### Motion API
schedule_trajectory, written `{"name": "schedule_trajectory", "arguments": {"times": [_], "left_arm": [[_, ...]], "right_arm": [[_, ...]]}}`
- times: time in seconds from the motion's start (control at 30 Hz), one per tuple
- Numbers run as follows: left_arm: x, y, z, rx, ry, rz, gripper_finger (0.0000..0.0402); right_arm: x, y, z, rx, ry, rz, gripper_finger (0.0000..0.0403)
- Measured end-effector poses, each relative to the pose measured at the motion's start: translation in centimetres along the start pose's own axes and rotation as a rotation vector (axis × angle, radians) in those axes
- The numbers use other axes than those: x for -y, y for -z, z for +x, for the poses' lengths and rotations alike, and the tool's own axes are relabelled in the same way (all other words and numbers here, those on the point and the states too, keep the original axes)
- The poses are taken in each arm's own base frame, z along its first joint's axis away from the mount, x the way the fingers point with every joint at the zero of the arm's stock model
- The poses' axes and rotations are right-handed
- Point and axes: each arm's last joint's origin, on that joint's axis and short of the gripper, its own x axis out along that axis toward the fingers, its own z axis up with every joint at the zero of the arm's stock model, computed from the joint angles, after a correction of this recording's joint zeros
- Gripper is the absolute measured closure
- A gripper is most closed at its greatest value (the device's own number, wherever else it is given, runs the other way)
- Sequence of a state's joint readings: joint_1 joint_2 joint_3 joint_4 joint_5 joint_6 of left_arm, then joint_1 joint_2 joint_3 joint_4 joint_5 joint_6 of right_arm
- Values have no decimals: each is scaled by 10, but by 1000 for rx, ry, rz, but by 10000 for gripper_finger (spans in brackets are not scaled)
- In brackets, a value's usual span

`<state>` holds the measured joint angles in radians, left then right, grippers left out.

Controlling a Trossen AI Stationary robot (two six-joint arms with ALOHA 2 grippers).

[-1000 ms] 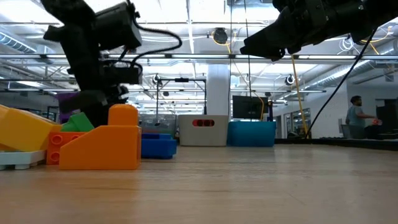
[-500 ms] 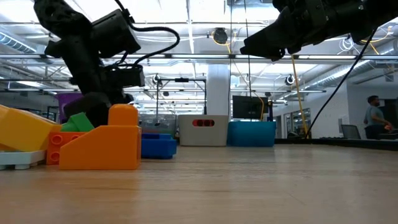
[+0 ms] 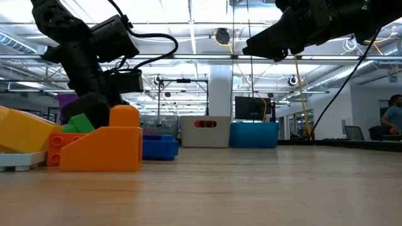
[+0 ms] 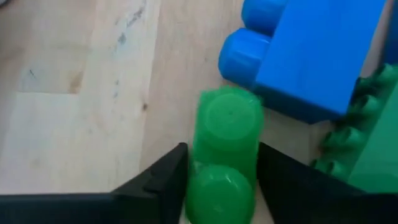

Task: Pick & Place Toys
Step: Put the green game piece into the black bin

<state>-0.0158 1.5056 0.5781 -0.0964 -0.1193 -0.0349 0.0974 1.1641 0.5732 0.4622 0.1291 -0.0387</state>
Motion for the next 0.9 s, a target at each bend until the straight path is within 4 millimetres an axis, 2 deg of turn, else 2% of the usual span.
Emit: {"name": "schedule_trajectory", "arguments": {"times": [0.1, 0.27, 0.37, 0.53, 0.7, 0.9], "left_arm": [[-1, 0, 0, -1, -27, -2, 261], [-4, 3, -7, -36, -104, -41, 261], [-6, -4, -16, -17, -126, -117, 261], [-4, -25, -28, 139, -107, -210, 245], [2, -51, -33, 411, -83, -163, 258], [7, -68, -43, 606, -7, -118, 258]], "right_arm": [[0, 0, 0, 0, 0, 0, 202], [0, 0, 0, 0, 0, -1, 202], [0, 0, 0, 1, 0, -1, 202], [0, -1, 0, 5, 1, -5, 202], [0, -1, 0, 9, 1, -10, 198], [-2, 5, 12, 21, 1, -7, 150]]}}
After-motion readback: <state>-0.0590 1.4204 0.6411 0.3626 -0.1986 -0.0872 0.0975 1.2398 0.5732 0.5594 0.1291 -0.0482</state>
